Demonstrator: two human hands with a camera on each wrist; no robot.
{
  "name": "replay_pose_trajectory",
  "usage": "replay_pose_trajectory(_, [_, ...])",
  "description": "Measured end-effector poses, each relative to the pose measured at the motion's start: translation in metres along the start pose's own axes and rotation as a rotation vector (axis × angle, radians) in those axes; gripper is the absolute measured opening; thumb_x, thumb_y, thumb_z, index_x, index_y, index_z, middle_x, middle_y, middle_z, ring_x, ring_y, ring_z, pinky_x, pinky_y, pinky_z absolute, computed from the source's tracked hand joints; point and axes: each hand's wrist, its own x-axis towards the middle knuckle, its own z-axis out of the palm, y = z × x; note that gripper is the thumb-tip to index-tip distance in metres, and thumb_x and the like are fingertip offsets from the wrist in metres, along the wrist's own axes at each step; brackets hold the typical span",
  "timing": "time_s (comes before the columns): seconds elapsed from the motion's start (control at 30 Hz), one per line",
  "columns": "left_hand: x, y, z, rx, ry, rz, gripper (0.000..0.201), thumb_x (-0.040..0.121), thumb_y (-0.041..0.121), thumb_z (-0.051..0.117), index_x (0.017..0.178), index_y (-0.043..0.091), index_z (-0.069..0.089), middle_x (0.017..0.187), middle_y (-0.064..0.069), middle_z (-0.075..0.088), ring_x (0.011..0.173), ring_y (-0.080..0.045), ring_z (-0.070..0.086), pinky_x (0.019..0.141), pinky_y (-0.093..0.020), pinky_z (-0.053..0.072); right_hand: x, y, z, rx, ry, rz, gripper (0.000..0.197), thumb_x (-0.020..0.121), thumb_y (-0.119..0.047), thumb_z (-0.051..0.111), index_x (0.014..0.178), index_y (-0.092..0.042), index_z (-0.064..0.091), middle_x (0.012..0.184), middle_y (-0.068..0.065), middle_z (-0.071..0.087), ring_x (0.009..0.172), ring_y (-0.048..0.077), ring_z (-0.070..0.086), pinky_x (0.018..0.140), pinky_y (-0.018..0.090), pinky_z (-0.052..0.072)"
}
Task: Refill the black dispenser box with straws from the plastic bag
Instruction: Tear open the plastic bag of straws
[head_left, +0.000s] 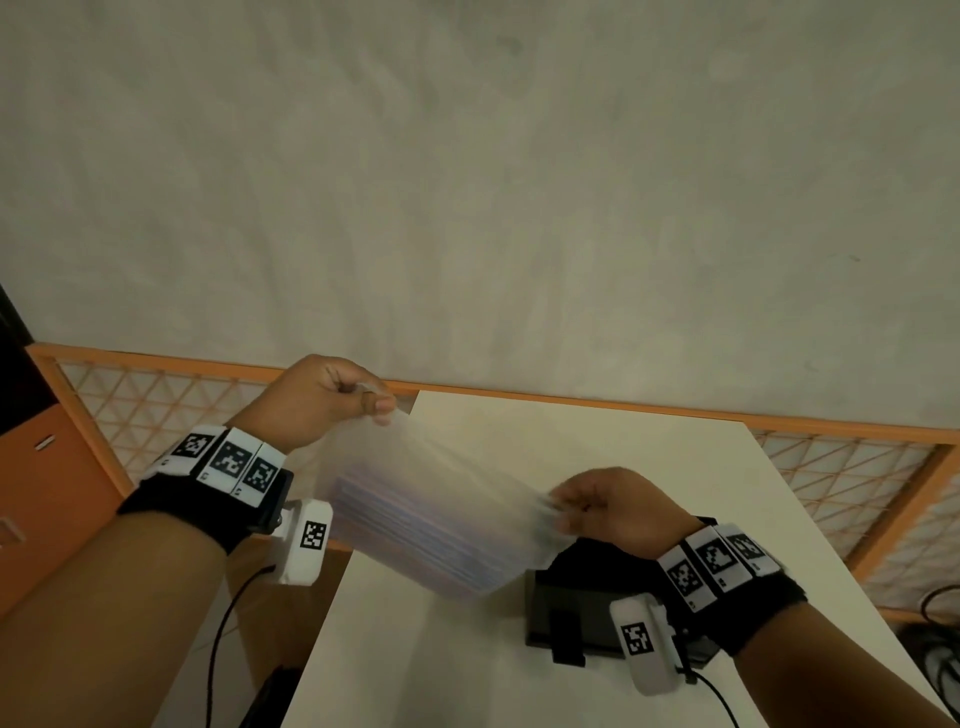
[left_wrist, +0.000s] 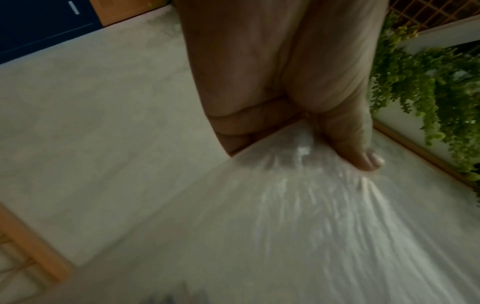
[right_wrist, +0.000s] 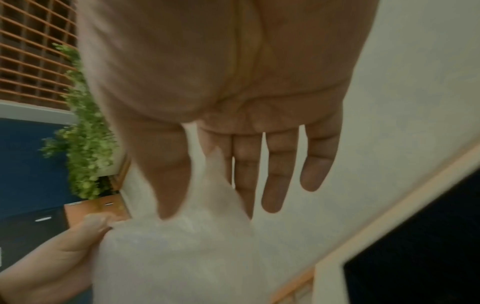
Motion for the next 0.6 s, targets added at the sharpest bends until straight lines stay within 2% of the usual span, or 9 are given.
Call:
replay_pose_trajectory(0.07, [0.006,0.010,0.003,0.084,-0.102,0.001,0.009,0.073,0.018,0.076,0.067,0.025,0.077,0.071,0.002,0.076,0.069,0.001,0.066,0.069,-0.004,0.047,0.006,-0.025,-0.004,0.123,0.069,-0.063,0.022,0.086,-0.031,0.067,0.106,-0.024,0.071,0.095,-0.016,0.069,0.087,-0.002,0.063,0.083,0.011,0.045])
replay_pose_trajectory(0.13, [0.013,0.021,0.014,0.161,-0.209,0.000,0.005,0.073,0.014,0.076,0.073,0.019,0.078,0.079,-0.001,0.077,0.071,0.001,0.066,0.069,-0.003,0.046,0.019,-0.059,-0.003,0.131,0.123,-0.131,0.030,0.090,-0.037,0.060,0.112,-0.020,0.070,0.091,-0.020,0.063,0.089,0.002,0.059,0.089,0.019,0.044])
replay_pose_trajectory(0.23, [0.022,0.027,0.028,0.246,-0.300,0.016,0.008,0.073,0.017,0.078,0.080,0.015,0.079,0.085,-0.005,0.076,0.072,-0.003,0.064,0.072,-0.011,0.046,0.039,-0.100,0.010,0.040,0.051,-0.196,0.029,0.092,-0.041,0.055,0.094,-0.017,0.072,0.081,-0.007,0.064,0.077,0.010,0.059,0.080,0.031,0.049])
replay_pose_trajectory(0.33, [0.024,0.022,0.035,0.223,-0.269,-0.003,0.007,0.076,0.013,0.077,0.084,0.013,0.078,0.083,-0.010,0.076,0.073,-0.002,0.063,0.073,-0.014,0.047,0.054,-0.108,0.020,0.221,0.051,-0.119,0.021,0.091,-0.023,0.058,0.078,-0.010,0.067,0.078,0.005,0.067,0.069,0.016,0.059,0.069,0.034,0.053])
replay_pose_trajectory(0.4, [0.021,0.013,0.040,0.307,-0.117,-0.012,0.012,0.077,0.019,0.078,0.087,0.016,0.074,0.083,-0.005,0.070,0.070,-0.002,0.059,0.071,-0.020,0.045,0.059,-0.106,0.024,0.367,0.067,-0.032,0.018,0.091,-0.011,0.056,0.075,-0.011,0.064,0.075,0.006,0.066,0.065,0.015,0.058,0.063,0.029,0.052])
replay_pose_trajectory(0.47, [0.015,0.006,0.048,0.436,0.090,-0.083,0.024,0.078,0.034,0.076,0.088,0.016,0.064,0.080,0.003,0.059,0.068,-0.006,0.054,0.062,-0.023,0.041,0.062,-0.103,0.029,0.468,0.072,0.052,0.020,0.090,-0.006,0.056,0.072,-0.011,0.062,0.070,0.004,0.063,0.059,0.011,0.056,0.060,0.025,0.052])
replay_pose_trajectory(0.5, [0.011,0.006,0.053,0.399,0.125,-0.181,0.031,0.080,0.041,0.072,0.089,0.013,0.061,0.079,0.002,0.059,0.067,-0.009,0.055,0.058,-0.023,0.042,0.062,-0.103,0.031,0.504,0.069,0.078,0.020,0.090,-0.005,0.057,0.071,-0.011,0.061,0.069,0.004,0.062,0.057,0.010,0.055,0.059,0.024,0.053])
replay_pose_trajectory(0.53, [0.007,0.007,0.059,0.283,0.092,-0.296,0.037,0.083,0.045,0.067,0.089,0.010,0.061,0.079,-0.001,0.061,0.065,-0.013,0.059,0.055,-0.023,0.046,0.062,-0.103,0.033,0.501,0.068,0.086,0.020,0.090,-0.006,0.057,0.071,-0.011,0.061,0.068,0.004,0.061,0.058,0.012,0.055,0.060,0.025,0.053])
replay_pose_trajectory(0.6, [0.001,0.006,0.070,-0.018,-0.044,-0.431,0.032,0.091,0.038,0.060,0.082,0.007,0.061,0.078,-0.005,0.064,0.064,-0.017,0.063,0.062,-0.031,0.056,0.062,-0.103,0.038,0.390,0.062,0.067,0.021,0.089,-0.010,0.060,0.068,-0.014,0.060,0.069,0.007,0.061,0.062,0.018,0.057,0.062,0.030,0.051])
